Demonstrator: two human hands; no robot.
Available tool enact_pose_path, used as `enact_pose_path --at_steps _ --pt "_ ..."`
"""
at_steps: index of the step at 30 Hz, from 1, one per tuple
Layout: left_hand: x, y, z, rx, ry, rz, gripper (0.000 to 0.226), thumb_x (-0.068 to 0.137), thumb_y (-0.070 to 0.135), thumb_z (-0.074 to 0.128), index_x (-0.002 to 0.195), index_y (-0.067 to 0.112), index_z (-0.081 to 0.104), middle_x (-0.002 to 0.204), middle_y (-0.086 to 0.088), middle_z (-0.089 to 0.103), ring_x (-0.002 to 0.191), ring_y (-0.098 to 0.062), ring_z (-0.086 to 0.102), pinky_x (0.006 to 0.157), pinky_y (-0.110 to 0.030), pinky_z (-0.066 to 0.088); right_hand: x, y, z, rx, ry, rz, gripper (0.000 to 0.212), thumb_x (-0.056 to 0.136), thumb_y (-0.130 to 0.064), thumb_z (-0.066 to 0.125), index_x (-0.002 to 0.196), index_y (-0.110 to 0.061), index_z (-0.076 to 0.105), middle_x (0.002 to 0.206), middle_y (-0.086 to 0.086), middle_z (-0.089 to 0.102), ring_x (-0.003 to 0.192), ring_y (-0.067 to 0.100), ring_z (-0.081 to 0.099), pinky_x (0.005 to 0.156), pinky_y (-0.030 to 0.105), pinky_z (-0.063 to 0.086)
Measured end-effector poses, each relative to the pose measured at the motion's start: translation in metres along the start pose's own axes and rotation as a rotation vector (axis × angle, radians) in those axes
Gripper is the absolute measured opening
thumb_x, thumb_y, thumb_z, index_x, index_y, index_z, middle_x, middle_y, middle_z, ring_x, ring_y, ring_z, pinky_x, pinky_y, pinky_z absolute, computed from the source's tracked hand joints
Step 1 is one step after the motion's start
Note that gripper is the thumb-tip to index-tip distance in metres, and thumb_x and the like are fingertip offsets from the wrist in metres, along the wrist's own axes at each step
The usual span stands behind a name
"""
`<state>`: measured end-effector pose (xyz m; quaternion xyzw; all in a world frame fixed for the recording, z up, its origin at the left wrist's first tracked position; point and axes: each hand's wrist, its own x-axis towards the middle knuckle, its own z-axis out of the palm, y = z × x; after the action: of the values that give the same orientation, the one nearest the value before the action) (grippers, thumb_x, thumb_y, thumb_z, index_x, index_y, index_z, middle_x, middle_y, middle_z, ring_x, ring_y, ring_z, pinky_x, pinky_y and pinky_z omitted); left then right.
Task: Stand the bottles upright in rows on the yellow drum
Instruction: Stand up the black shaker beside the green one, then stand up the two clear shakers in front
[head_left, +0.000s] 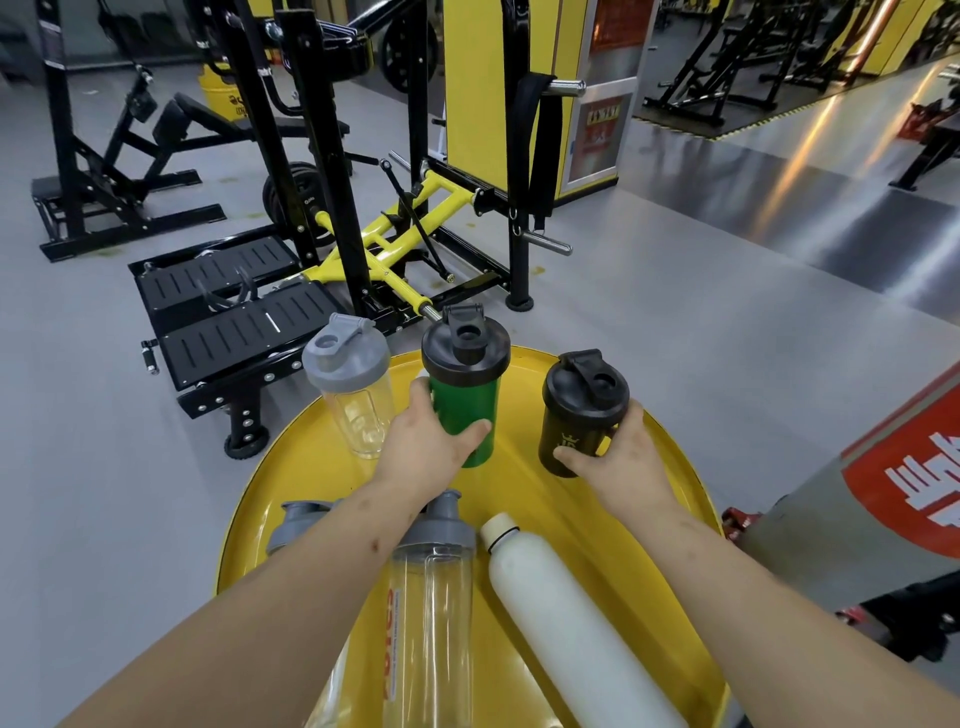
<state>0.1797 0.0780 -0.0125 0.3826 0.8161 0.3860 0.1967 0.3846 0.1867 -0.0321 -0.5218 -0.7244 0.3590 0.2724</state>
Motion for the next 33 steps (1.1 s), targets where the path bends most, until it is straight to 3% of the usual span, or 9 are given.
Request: enact_pose_path --at_steps 4,9,15,18,21,25,29,30,33 --pt "0.001 -0.001 0.0 0.008 -0.009 -0.007 0.084 0.087 0.048 0.079 0.149 0.017 0.031 0.137 -0.011 0.061 0.116 -0.033 0.063 0.08 -0.033 0.049 0.0 0.002 0.0 0.0 -0.034 0.025 0.094 0.073 -0.034 0.091 0.147 -0.022 0.034 0.142 0.001 0.053 0.13 0.023 0.051 0.095 0.029 0.044" --pt "-0.005 -0.009 -0.005 0.029 -0.028 -0.032 0.091 0.089 0.056 0.072 0.158 0.022 0.023 0.144 -0.015 0.058 0.12 -0.033 0.062 0.09 -0.041 0.054 -0.003 0.002 -0.005 -0.044 -0.07 0.065 0.101 0.071 -0.041 0.091 0.15 -0.024 0.032 0.144 0.003 0.053 0.132 0.025 0.051 0.103 0.04 0.047" --pt "-0.026 -0.019 -0.02 0.046 -0.004 -0.041 0.073 0.098 0.057 0.056 0.157 0.025 0.03 0.149 -0.014 0.056 0.13 -0.032 0.057 0.104 -0.047 0.05 -0.016 -0.002 -0.009 -0.149 -0.09 0.107 0.094 0.075 -0.05 0.085 0.149 -0.018 0.036 0.145 0.01 0.05 0.128 0.027 0.053 0.1 0.042 0.051" --pt "-0.038 -0.023 -0.029 0.082 0.027 -0.01 0.067 0.1 0.053 0.056 0.155 0.024 0.033 0.146 -0.012 0.058 0.128 -0.03 0.059 0.102 -0.044 0.05 -0.024 -0.01 -0.014 -0.234 -0.129 0.127 0.086 0.081 -0.053 0.078 0.146 -0.013 0.04 0.143 0.012 0.05 0.123 0.028 0.055 0.086 0.035 0.049" --pt "-0.048 -0.027 -0.039 0.111 0.05 0.011 0.063 0.1 0.05 0.057 0.153 0.022 0.037 0.143 -0.01 0.059 0.125 -0.028 0.059 0.097 -0.04 0.049 -0.033 -0.023 -0.02 -0.301 -0.139 0.187 0.082 0.085 -0.053 0.072 0.145 -0.007 0.04 0.143 0.014 0.047 0.102 0.026 0.053 0.072 0.033 0.044" --pt "-0.057 -0.031 -0.057 0.14 0.055 0.026 0.057 0.101 0.047 0.058 0.149 0.021 0.043 0.14 -0.009 0.06 0.124 -0.027 0.059 0.098 -0.04 0.048 -0.045 -0.041 -0.026 -0.364 -0.154 0.191 0.068 0.091 -0.05 0.066 0.139 -0.006 0.047 0.136 0.014 0.049 0.092 0.022 0.047 0.066 0.031 0.039" --pt "-0.063 -0.041 -0.078 0.183 0.038 0.045 0.05 0.1 0.043 0.059 0.143 0.021 0.049 0.138 -0.009 0.059 0.125 -0.027 0.057 0.096 -0.037 0.047 -0.062 -0.063 -0.015 -0.395 -0.155 0.138 0.045 0.089 -0.052 0.062 0.11 -0.012 0.06 0.113 0.01 0.059 0.075 0.018 0.055 0.049 0.026 0.034" --pt "-0.065 -0.044 -0.083 0.2 0.032 0.051 0.049 0.1 0.043 0.059 0.143 0.021 0.05 0.138 -0.009 0.058 0.123 -0.026 0.057 0.094 -0.035 0.045 -0.067 -0.068 -0.011 -0.4 -0.16 0.137 0.045 0.089 -0.052 0.062 0.11 -0.012 0.061 0.112 0.009 0.06 0.075 0.018 0.056 0.049 0.026 0.034" --pt "-0.072 -0.056 -0.098 0.259 0.009 0.045 0.05 0.1 0.042 0.059 0.145 0.022 0.049 0.14 -0.006 0.055 0.113 -0.023 0.057 0.086 -0.031 0.042 -0.086 -0.084 0.008 -0.426 -0.196 0.126 0.058 0.09 -0.054 0.06 0.129 -0.012 0.06 0.124 0.008 0.061 0.099 0.025 0.059 0.067 0.031 0.042"
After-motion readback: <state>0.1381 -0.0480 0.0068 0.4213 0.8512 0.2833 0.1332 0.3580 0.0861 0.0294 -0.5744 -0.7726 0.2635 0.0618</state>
